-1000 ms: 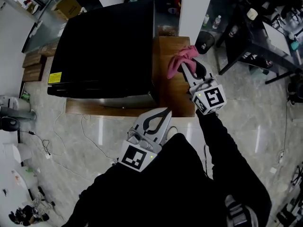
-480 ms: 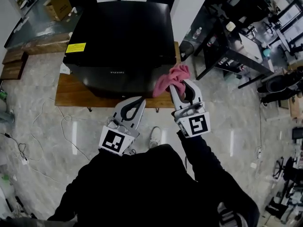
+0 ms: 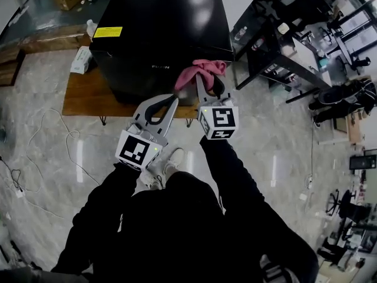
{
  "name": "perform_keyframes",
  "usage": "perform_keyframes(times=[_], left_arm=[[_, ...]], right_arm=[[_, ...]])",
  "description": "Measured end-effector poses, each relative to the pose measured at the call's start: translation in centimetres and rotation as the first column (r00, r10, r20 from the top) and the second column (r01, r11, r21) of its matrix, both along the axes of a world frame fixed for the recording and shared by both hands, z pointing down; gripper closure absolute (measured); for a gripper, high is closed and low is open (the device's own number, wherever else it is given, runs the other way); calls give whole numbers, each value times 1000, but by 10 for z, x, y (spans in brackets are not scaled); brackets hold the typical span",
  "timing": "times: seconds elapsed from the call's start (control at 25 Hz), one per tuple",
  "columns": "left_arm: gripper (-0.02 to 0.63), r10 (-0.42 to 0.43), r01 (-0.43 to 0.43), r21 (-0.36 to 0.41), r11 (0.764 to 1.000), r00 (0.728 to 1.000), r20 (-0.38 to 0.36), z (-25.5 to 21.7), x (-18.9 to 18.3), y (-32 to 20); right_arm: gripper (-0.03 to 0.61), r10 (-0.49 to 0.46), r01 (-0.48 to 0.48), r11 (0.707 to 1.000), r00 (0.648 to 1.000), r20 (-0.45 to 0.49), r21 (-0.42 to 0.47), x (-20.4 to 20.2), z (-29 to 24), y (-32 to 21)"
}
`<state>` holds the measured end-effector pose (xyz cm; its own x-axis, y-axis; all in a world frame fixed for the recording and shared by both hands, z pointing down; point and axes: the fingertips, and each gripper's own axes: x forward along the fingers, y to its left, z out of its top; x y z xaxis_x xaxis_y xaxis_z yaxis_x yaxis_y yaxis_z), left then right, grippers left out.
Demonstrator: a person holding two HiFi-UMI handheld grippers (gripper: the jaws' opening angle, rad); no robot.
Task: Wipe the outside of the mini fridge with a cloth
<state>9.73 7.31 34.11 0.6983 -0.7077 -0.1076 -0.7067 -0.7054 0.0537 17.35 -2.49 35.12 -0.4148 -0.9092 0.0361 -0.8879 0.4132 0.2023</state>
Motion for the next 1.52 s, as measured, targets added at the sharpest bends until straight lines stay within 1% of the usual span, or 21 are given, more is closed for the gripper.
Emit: perform_keyframes(times=[0.08,0.16,0.24,0.32,0.52,0.6,0.68,0.84,1.0,1.12,1.28,1.4,1.44,1.52], left_arm=[[607,-3,3,-9,1000,1000,-7,8,-3,-5],[607,-11,10,-19,1000,1000,-17,18,-8,-11],[607,-22,22,-18,1000,999,-23,31,-11,-22],[607,-31,31,-11,999,999,-12,49,-11,-33],[607,-39,41,-82,996,999,31,104,-5,-62],[607,-37,41,-97,994,998,47,122,-3,-69],[607,-36,42,-118,992,998,52,142,-2,-70],[607,-30,43,-162,986,996,82,189,-1,-72],[607,-19,43,-227,973,994,106,232,11,-88],[607,-4,38,-282,959,993,119,266,18,-94],[607,14,44,-355,934,987,160,311,21,-100],[607,26,51,-394,918,982,189,341,20,-101],[607,32,56,-409,911,979,203,352,20,-102],[607,31,73,-450,890,975,219,372,19,-99]], right_arm=[[483,33,-33,999,999,-7,12,-2,5,-2],[485,58,-57,998,998,-33,32,-5,13,-2],[485,68,-67,997,997,-24,23,-5,29,-4],[486,81,-81,997,997,-16,15,-2,49,-7],[486,98,-98,995,995,7,2,6,99,-19],[486,101,-101,994,995,15,-30,7,121,-21],[486,101,-99,992,995,16,-80,7,149,-17],[486,103,-95,976,994,30,-197,1,210,-14],[488,99,-90,963,995,22,-255,4,250,-25],[488,98,-81,939,995,33,-335,5,287,-28],[488,101,-79,902,995,29,-425,7,328,-28],[488,100,-65,873,994,47,-483,4,354,-30],[488,102,-58,860,993,60,-507,4,363,-31],[488,108,-42,825,991,84,-564,2,382,-31]])
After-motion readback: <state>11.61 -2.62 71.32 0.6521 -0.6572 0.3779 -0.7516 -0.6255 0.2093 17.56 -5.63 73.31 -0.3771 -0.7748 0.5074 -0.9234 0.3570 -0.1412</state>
